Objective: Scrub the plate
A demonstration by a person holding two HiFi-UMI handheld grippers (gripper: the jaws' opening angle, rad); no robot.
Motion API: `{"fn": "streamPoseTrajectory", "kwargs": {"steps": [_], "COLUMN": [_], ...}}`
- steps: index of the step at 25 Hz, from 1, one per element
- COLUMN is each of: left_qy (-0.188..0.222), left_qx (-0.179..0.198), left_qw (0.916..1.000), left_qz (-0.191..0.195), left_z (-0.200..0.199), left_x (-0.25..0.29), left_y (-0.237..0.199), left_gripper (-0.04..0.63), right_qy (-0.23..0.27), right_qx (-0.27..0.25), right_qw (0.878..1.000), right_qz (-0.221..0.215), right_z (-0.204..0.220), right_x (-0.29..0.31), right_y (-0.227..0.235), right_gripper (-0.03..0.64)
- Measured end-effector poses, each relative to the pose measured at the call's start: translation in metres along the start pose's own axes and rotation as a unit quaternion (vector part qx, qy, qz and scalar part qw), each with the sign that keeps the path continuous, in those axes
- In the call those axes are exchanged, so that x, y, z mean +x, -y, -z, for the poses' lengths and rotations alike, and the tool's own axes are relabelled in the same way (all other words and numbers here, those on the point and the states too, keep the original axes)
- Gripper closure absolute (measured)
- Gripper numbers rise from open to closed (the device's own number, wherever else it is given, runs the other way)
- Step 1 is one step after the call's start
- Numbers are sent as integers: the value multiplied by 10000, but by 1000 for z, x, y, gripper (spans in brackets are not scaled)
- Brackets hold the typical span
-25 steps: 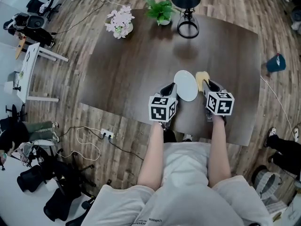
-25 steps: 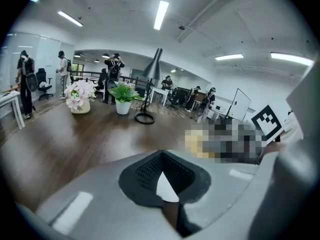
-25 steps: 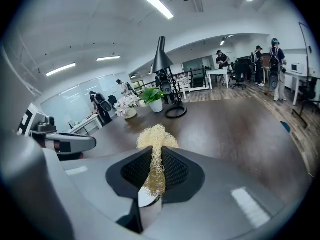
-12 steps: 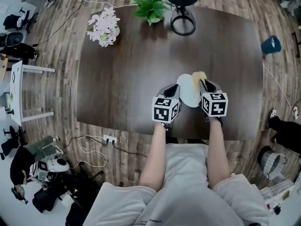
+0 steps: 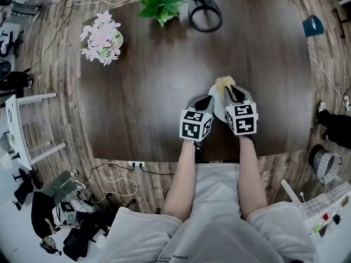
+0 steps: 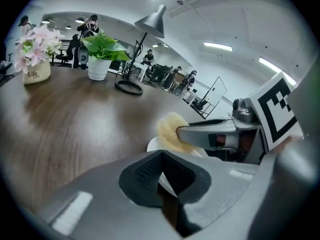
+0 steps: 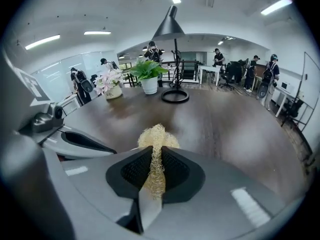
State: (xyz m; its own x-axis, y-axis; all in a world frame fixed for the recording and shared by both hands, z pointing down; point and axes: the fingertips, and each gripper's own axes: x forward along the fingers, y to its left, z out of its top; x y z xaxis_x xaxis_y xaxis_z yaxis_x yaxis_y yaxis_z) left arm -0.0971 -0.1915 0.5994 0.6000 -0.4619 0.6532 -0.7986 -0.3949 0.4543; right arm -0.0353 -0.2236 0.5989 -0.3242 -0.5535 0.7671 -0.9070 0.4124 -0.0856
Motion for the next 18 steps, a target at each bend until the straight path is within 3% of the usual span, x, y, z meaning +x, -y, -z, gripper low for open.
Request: {"fn": "streamPoseTrajectory", "kwargs": {"steps": [6, 18], "left_qy": [-249, -209], "left_qx": [-7, -38], "left_qw": [9993, 9996], "left_qz": [278, 188], "left_z": [11, 11], "left_x": [15, 16], "left_y": [5, 2], "left_gripper": [594, 595], "right_qy": [-206, -198], "right_qx": [-343, -448], "right_qw": [9991, 9987], "right_qz": [121, 105], "right_z": [7, 10], "right_x": [9, 4], "right_y": [-14, -8], "right_gripper": [549, 548]}}
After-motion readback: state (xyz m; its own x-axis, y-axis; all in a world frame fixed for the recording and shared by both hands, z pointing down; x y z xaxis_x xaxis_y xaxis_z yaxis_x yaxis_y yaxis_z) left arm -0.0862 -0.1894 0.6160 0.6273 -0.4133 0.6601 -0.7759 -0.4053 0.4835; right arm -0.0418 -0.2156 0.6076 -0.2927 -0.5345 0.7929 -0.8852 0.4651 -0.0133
